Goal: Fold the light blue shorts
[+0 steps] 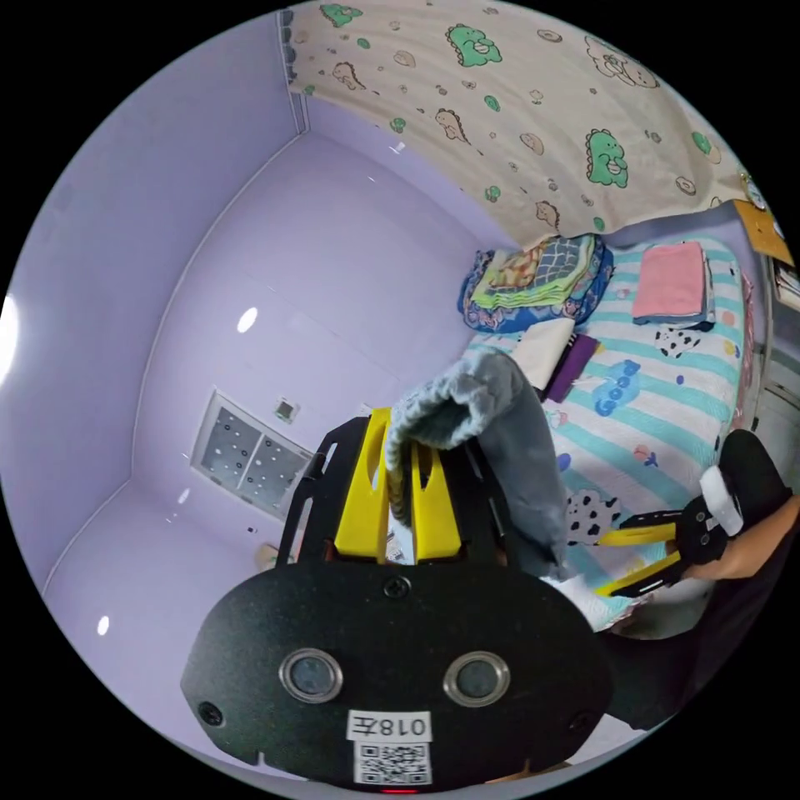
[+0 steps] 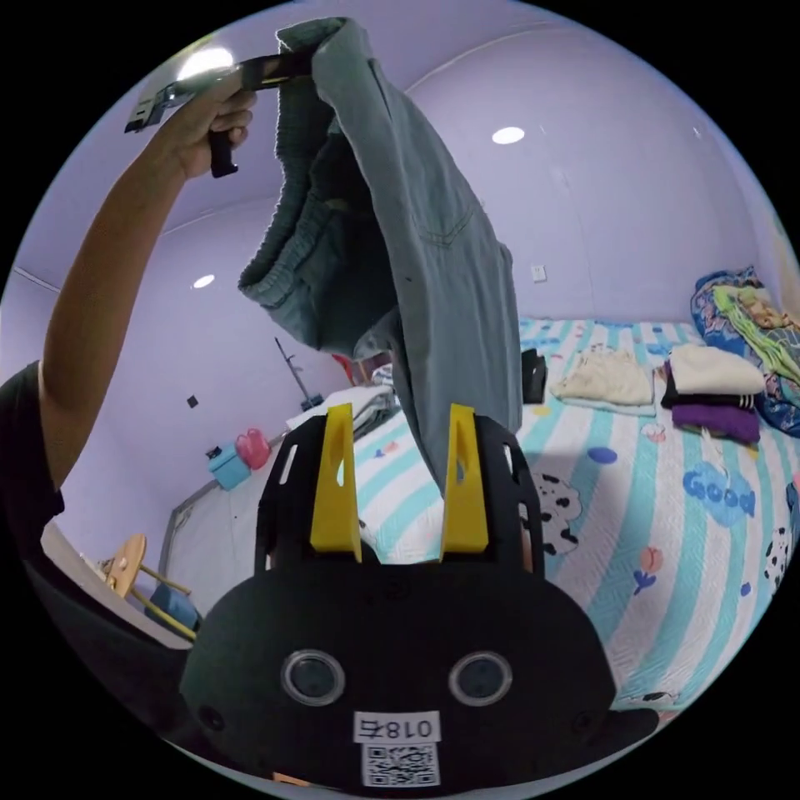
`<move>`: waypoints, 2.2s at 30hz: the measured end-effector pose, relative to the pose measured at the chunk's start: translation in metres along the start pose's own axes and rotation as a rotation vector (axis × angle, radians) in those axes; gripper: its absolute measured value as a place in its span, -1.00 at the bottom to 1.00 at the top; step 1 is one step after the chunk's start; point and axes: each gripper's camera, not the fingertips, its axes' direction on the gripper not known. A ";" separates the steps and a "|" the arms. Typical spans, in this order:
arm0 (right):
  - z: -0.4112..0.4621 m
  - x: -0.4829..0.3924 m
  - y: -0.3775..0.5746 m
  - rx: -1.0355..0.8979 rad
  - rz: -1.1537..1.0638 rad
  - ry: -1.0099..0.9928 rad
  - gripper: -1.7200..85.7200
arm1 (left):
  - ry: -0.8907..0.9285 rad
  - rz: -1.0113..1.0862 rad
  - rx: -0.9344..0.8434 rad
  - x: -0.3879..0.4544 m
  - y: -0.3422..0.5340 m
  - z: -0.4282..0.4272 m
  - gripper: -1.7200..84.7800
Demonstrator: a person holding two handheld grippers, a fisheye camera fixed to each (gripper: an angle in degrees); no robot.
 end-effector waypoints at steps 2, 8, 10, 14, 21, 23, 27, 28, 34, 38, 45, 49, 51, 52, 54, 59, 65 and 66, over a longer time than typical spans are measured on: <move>-0.018 -0.015 0.000 0.061 0.001 0.029 -0.61 | 0.007 -0.008 0.018 -0.019 0.000 -0.028 -0.94; -0.090 -0.025 0.031 0.214 0.071 0.108 -0.60 | 0.022 0.009 0.030 -0.055 0.023 -0.092 -0.95; -0.110 -0.030 0.044 0.233 0.072 0.121 -0.60 | 0.074 -0.009 0.038 -0.067 0.037 -0.103 -0.95; -0.146 -0.041 0.068 0.258 0.066 0.163 -0.60 | 0.133 -0.041 0.074 -0.082 0.049 -0.117 -0.95; -0.187 -0.044 0.102 0.288 0.115 0.053 -0.60 | 0.152 -0.015 0.087 -0.101 0.056 -0.148 -0.95; -0.193 -0.050 0.110 0.299 0.114 0.073 -0.60 | 0.137 -0.003 0.087 -0.104 0.059 -0.154 -0.95; -0.195 -0.060 0.120 0.307 0.125 0.086 -0.60 | 0.119 0.030 0.092 -0.106 0.067 -0.168 -0.95; -0.198 -0.062 0.126 0.329 0.137 0.061 -0.62 | 0.111 0.033 0.093 -0.107 0.070 -0.170 -0.95; -0.227 -0.085 0.141 0.396 0.100 0.078 -0.65 | 0.144 -0.001 0.094 -0.134 0.093 -0.171 -0.94; -0.239 -0.108 0.148 0.416 0.041 0.173 -0.65 | 0.146 -0.012 0.079 -0.144 0.102 -0.167 -0.94; -0.239 -0.150 0.153 0.452 -0.056 0.280 -0.64 | 0.201 -0.003 0.046 -0.151 0.128 -0.152 -0.94; -0.203 -0.160 0.142 0.346 -0.090 0.318 -0.63 | 0.239 -0.031 0.073 -0.155 0.148 -0.155 -0.94; -0.187 -0.162 0.140 0.301 -0.091 0.304 -0.61 | 0.250 -0.038 0.074 -0.157 0.156 -0.155 -0.94; -0.176 -0.166 0.141 0.275 -0.097 0.322 -0.61 | 0.241 -0.041 0.067 -0.157 0.161 -0.154 -0.94; -0.168 -0.173 0.144 0.267 -0.105 0.330 -0.63 | 0.228 -0.045 0.059 -0.156 0.169 -0.151 -0.94; -0.152 -0.202 0.148 0.267 -0.190 0.421 -0.66 | 0.263 -0.086 0.065 -0.158 0.189 -0.141 -0.94; -0.095 -0.163 0.175 0.074 -0.146 0.593 -0.70 | 0.238 -0.188 0.172 -0.167 0.221 -0.151 -0.94; -0.089 -0.156 0.182 0.056 -0.135 0.599 -0.70 | 0.236 -0.218 0.195 -0.172 0.229 -0.154 -0.94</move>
